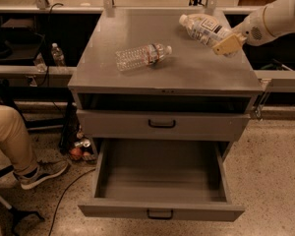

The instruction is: Place blue plastic bottle into middle drawer

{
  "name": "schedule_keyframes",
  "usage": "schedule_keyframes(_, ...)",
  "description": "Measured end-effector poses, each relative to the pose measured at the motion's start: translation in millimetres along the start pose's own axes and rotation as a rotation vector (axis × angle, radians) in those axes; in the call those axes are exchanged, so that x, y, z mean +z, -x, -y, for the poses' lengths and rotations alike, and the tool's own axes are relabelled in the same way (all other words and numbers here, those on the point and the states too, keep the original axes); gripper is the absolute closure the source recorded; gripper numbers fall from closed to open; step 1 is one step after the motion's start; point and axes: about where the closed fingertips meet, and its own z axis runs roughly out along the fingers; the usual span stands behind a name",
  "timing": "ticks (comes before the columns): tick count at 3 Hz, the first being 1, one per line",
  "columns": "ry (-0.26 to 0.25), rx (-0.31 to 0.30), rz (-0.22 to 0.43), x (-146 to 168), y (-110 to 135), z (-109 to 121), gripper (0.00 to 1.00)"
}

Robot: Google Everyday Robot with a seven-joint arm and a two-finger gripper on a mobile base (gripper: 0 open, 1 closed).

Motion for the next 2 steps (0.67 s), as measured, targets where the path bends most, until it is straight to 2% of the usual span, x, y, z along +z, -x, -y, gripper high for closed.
schedule_keyframes(1,0.121,-0.063,-0.009,-24,0,-32,1.00)
schedule_keyframes(2,0.172,-0.069,-0.036,-24,-8,-44,1.00)
